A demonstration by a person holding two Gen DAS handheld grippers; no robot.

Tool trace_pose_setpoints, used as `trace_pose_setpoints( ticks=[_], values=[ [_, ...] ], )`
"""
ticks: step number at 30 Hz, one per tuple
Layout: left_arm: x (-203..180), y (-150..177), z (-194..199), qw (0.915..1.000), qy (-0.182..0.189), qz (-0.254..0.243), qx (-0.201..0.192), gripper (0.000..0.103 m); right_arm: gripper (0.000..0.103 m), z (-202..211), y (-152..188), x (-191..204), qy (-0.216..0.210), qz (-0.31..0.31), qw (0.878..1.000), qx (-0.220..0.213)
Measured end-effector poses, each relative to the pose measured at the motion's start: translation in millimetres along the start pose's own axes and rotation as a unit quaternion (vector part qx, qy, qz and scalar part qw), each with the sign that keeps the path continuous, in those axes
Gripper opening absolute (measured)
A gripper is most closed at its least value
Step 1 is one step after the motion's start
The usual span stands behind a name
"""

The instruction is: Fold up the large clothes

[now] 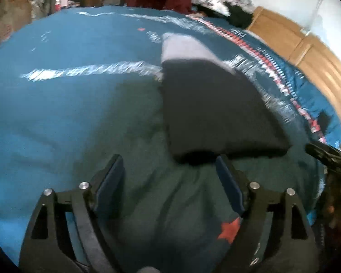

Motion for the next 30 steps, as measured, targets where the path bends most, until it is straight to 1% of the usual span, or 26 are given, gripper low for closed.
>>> trace_pose_setpoints(
  ticks=[1,2,5,6,7,8,9,10,13,17,20,22,25,30],
  values=[
    [3.3,5.1,-2.5,0.9999,-0.009,0.006,0.001,0.082,0.091,-4.5,17.0,0.1,0.001,-0.015,1.0,0.021],
    [6.6,10.4,-6.0,0.9998,-0.019,0.01,0.003,0.082,0.09,-5.7,27.0,0.1,0.003,-0.022,0.999,0.031],
    [3.6,22.3,-11.3,0.9993,-0.036,-0.004,0.009,0.085,0.09,-13.1,60.2,-1.2,0.024,-0.033,0.998,0.049],
    [1.1,23.7,-12.8,0.9991,-0.038,-0.012,0.01,0.09,0.091,-16.5,67.7,-1.9,0.028,-0.035,0.998,0.052],
    [-0.6,24.6,-14.7,0.9989,-0.04,-0.021,0.012,0.096,0.094,-19.3,72.4,-4.0,0.031,-0.036,0.998,0.05],
    [-2.8,25.2,-17.7,0.9986,-0.04,-0.03,0.017,0.099,0.096,-20.8,75.0,-4.0,0.035,-0.037,0.998,0.048],
    [-4.8,25.4,-20.4,0.9982,-0.043,-0.037,0.021,0.103,0.1,-19.6,76.9,-3.3,0.034,-0.038,0.997,0.051],
    [-5.3,26.1,-21.9,0.9975,-0.052,-0.042,0.023,0.103,0.103,-20.9,76.5,-3.6,0.033,-0.038,0.997,0.054],
    [-6.6,26.9,-27.0,0.9952,-0.075,-0.053,0.033,0.103,0.103,-29.6,75.1,-1.1,0.041,-0.025,0.997,0.068],
    [-10.6,27.9,-33.5,0.9905,-0.112,-0.067,0.042,0.103,0.103,-33.4,76.6,-2.4,0.04,-0.021,0.997,0.066],
    [-13.0,30.1,-34.7,0.988,-0.135,-0.07,0.027,0.103,0.103,-34.6,77.4,-4.4,0.038,-0.024,0.997,0.064],
    [-12.6,29.9,-37.2,0.9875,-0.141,-0.068,0.022,0.103,0.103,-35.0,77.4,-3.1,0.045,-0.019,0.997,0.065],
    [-9.1,28.3,-37.6,0.9894,-0.134,-0.054,0.02,0.103,0.103,-36.1,75.6,-1.3,0.054,-0.012,0.996,0.07],
    [-5.9,28.1,-39.6,0.9906,-0.125,-0.054,0.012,0.103,0.103,-39.6,74.8,-4.8,0.05,-0.024,0.996,0.068]
  ],
)
Point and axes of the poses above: each gripper's, at about its wrist camera, not at the fingertips, and z roughly against the way its jaws point, x to its left, y to its underside, the point moved 5 cm from there along -z, roughly the way its jaws point, and after that the axes turned 11 degrees about z, right-handed, at the moved point
